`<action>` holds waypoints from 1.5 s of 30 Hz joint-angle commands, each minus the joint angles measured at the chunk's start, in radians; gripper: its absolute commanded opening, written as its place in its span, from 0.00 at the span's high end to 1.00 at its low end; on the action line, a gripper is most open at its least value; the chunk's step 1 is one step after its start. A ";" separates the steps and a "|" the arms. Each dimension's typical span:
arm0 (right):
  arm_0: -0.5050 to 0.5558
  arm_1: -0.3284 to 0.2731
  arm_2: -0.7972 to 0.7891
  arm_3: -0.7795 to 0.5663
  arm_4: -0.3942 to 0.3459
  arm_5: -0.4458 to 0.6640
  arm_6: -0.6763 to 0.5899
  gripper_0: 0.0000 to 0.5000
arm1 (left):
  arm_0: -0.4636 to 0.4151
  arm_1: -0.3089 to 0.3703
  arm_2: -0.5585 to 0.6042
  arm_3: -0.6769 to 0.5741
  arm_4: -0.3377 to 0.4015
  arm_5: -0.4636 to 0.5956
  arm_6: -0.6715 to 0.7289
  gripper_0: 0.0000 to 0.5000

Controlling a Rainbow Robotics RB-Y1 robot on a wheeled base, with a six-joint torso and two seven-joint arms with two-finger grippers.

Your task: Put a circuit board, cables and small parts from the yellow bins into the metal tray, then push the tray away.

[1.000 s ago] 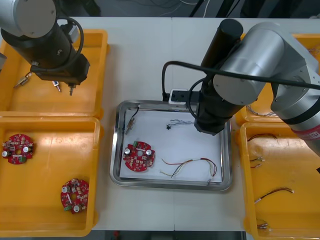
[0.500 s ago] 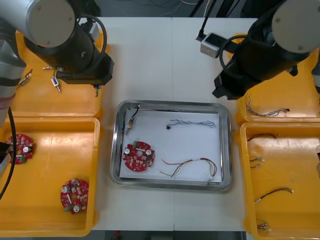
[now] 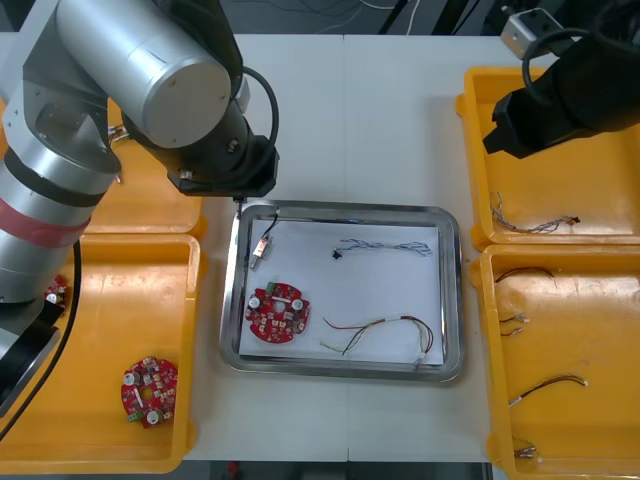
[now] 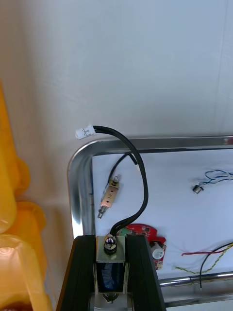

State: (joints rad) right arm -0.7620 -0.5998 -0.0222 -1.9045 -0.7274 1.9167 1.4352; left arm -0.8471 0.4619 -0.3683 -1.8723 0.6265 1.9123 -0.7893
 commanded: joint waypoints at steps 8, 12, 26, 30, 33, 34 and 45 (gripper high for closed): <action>0.179 -0.110 -0.183 -0.091 -0.023 0.003 -0.104 0.00 | 0.007 -0.057 -0.170 -0.013 -0.047 -0.002 0.203 1.00; 0.237 -0.123 -0.232 -0.128 -0.033 0.003 -0.104 0.00 | 0.007 -0.060 -0.213 0.024 -0.060 -0.050 0.219 1.00; 0.392 -0.135 -0.346 -0.188 -0.086 0.003 -0.113 0.00 | 0.005 -0.075 -0.311 0.179 -0.113 -0.245 0.228 1.00; 0.406 -0.135 -0.355 -0.189 -0.090 0.003 -0.114 0.00 | 0.007 -0.075 -0.334 0.193 -0.113 -0.268 0.234 1.00; 0.428 -0.137 -0.364 -0.196 -0.090 0.003 -0.116 0.00 | 0.007 -0.075 -0.351 0.196 -0.113 -0.279 0.243 1.00; 0.437 -0.137 -0.367 -0.199 -0.092 0.003 -0.116 0.00 | 0.007 -0.075 -0.356 0.194 -0.113 -0.280 0.246 1.00; 0.529 -0.137 -0.386 -0.228 -0.095 0.003 -0.116 0.00 | 0.008 -0.075 -0.363 0.197 -0.111 -0.285 0.271 0.99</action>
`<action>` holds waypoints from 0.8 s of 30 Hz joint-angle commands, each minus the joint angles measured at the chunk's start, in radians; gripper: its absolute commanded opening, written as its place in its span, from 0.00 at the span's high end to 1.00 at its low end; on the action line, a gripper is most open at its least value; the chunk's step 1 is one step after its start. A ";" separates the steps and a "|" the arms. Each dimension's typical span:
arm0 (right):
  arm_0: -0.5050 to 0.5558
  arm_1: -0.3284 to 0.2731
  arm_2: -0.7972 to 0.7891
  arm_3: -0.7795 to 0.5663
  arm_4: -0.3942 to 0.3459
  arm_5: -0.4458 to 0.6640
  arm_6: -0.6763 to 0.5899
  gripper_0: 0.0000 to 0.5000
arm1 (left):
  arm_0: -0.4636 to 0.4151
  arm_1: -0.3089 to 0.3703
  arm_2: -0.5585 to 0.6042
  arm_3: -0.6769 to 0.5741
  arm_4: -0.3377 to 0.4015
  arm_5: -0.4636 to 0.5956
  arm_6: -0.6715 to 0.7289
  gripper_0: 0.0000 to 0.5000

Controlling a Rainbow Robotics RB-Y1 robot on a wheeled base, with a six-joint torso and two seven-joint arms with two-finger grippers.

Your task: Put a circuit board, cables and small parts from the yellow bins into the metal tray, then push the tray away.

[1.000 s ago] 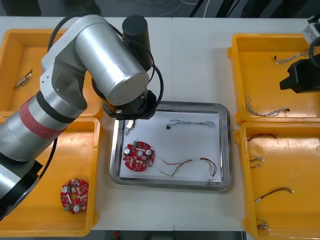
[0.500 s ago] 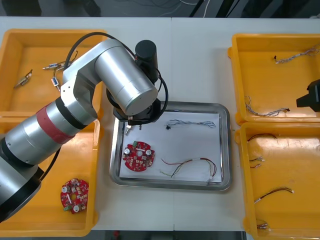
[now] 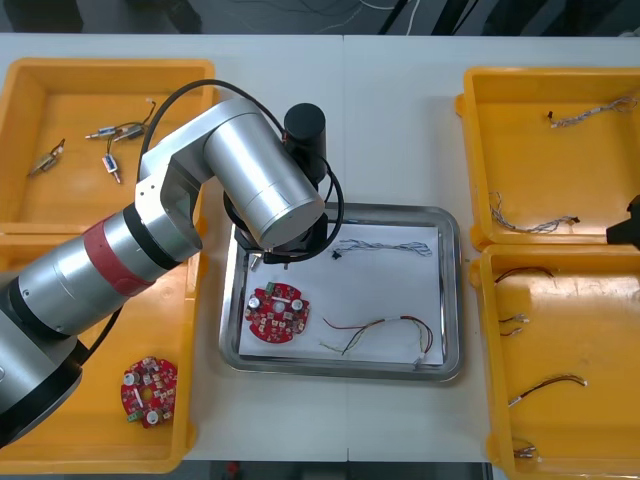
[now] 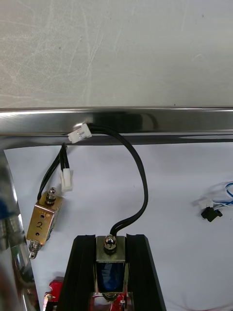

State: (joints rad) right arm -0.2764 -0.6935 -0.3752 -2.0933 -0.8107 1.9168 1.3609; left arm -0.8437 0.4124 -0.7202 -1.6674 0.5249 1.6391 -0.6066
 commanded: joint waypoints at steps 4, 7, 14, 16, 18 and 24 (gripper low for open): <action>0.074 -0.044 -0.036 -0.039 -0.008 0.003 -0.048 0.00 | 0.005 -0.024 -0.011 -0.009 -0.009 -0.012 0.099 0.51; 0.098 -0.044 -0.037 -0.040 -0.007 0.003 -0.054 0.00 | 0.005 -0.024 -0.011 -0.009 -0.009 -0.013 0.103 0.07; 0.135 -0.044 -0.059 -0.039 0.004 0.003 -0.060 0.00 | 0.005 -0.023 -0.011 -0.009 -0.011 -0.015 0.113 0.00; 0.135 -0.044 -0.059 -0.039 0.011 0.003 -0.060 0.00 | 0.005 -0.021 -0.011 -0.009 -0.011 -0.015 0.114 0.00; 0.135 -0.043 -0.059 -0.039 0.016 0.003 -0.060 0.00 | 0.005 -0.020 -0.011 -0.009 -0.011 -0.015 0.116 0.00; 0.137 -0.043 -0.062 -0.039 0.018 0.003 -0.062 0.00 | 0.003 -0.004 0.018 -0.017 0.004 -0.013 0.106 0.00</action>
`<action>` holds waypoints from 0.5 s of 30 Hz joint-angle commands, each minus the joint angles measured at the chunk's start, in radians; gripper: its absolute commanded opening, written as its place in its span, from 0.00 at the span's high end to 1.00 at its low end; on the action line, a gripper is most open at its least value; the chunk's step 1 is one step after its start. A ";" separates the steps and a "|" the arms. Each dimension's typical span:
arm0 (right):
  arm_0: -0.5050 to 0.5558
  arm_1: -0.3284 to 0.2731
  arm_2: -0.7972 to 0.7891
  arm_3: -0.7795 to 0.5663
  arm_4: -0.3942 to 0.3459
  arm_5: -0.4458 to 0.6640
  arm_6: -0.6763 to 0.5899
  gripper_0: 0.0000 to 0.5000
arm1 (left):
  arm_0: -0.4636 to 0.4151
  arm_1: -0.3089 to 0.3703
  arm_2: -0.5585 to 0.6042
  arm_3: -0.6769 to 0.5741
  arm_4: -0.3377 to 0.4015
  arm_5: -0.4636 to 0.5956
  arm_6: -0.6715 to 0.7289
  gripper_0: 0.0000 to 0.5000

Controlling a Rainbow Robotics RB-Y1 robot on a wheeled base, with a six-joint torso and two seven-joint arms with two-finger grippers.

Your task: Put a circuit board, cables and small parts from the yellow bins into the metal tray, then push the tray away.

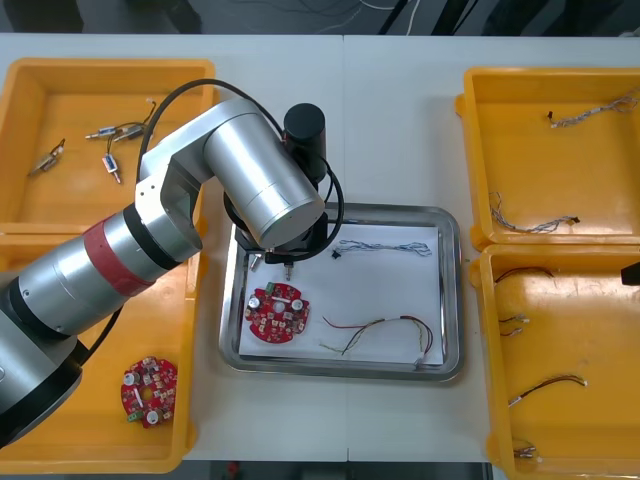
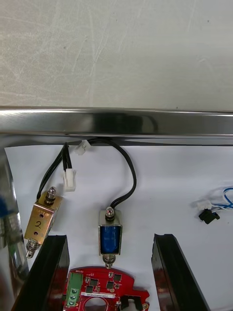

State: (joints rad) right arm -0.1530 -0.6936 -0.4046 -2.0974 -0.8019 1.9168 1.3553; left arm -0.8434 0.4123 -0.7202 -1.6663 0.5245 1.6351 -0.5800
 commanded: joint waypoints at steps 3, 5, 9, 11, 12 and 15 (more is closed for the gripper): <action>0.013 -0.043 -0.034 -0.035 0.010 0.003 -0.054 0.00 | -0.008 0.006 0.039 -0.024 0.020 0.003 0.072 0.00; 0.013 -0.043 -0.034 -0.035 0.010 0.003 -0.056 0.00 | -0.016 0.014 0.062 -0.033 0.031 0.029 0.065 0.00; 0.013 -0.043 -0.034 -0.035 0.012 0.003 -0.061 0.00 | -0.031 0.030 0.125 -0.058 0.069 0.100 0.046 0.00; 0.013 -0.043 -0.034 -0.035 0.012 0.003 -0.062 0.00 | -0.043 0.042 0.154 -0.070 0.092 0.144 0.012 0.00; 0.013 -0.044 -0.034 -0.035 0.012 0.003 -0.064 0.00 | -0.046 0.049 0.168 -0.075 0.103 0.163 0.000 0.00; 0.013 -0.043 -0.034 -0.035 0.010 0.003 -0.067 0.00 | -0.055 0.072 0.209 -0.095 0.137 0.216 -0.021 0.00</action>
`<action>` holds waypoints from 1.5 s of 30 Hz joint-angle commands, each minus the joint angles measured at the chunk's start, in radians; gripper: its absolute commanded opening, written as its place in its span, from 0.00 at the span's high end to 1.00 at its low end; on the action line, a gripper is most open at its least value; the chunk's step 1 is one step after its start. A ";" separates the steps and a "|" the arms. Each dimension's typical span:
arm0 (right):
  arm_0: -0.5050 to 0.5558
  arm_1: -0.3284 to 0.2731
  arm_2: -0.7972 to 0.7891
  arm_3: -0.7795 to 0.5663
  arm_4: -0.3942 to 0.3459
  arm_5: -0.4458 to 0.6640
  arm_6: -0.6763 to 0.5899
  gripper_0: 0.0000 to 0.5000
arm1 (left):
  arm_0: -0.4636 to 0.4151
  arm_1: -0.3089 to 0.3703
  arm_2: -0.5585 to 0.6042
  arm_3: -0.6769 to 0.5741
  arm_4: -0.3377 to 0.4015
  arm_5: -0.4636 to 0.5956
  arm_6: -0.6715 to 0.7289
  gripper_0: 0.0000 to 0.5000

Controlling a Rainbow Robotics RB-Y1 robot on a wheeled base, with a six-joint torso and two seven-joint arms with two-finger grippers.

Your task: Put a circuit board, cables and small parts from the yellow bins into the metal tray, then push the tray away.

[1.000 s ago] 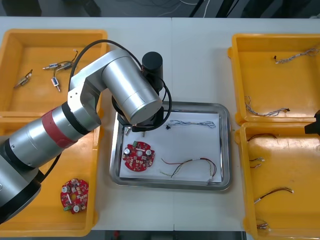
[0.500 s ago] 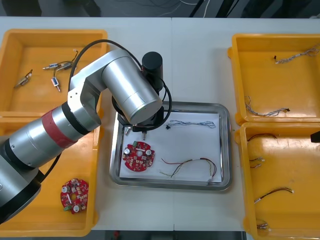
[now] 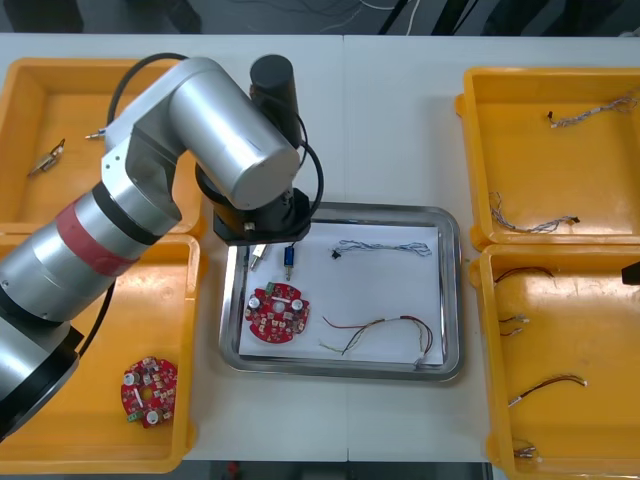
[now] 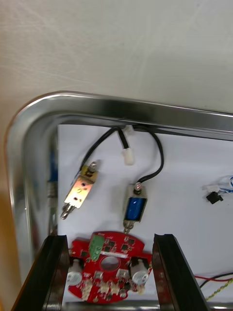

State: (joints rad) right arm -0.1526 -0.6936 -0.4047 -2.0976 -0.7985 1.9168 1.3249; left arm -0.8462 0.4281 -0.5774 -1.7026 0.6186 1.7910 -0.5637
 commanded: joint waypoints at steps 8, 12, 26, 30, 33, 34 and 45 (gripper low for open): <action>0.013 -0.043 -0.034 -0.035 0.002 0.003 -0.041 0.00 | -0.053 0.152 0.214 -0.134 0.151 0.129 -0.122 0.00; 0.013 -0.043 -0.034 -0.035 0.001 0.003 -0.041 0.00 | -0.048 0.204 0.269 -0.160 0.202 0.129 -0.174 0.00; 0.013 -0.044 -0.034 -0.035 -0.007 0.003 -0.041 0.00 | 0.116 0.363 0.435 -0.308 0.285 0.129 -0.232 0.00; 0.011 -0.053 -0.034 -0.036 -0.016 0.003 -0.042 0.00 | 0.183 0.403 0.485 -0.336 0.297 0.129 -0.275 0.00; 0.008 -0.064 -0.029 -0.044 -0.030 0.003 -0.042 0.00 | 0.239 0.428 0.531 -0.359 0.308 0.129 -0.294 0.00; 0.008 -0.073 -0.026 -0.050 -0.038 0.003 -0.044 0.00 | 0.259 0.439 0.545 -0.371 0.309 0.129 -0.297 0.00; -0.038 -0.159 0.009 -0.059 -0.203 0.003 -0.059 0.00 | 0.464 0.512 0.711 -0.483 0.351 0.129 -0.360 0.00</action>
State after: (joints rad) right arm -0.1537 -0.7914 -0.4046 -2.1272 -0.9667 1.9168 1.2974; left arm -0.4488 0.8862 0.0587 -2.1317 0.9549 1.9132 -0.8117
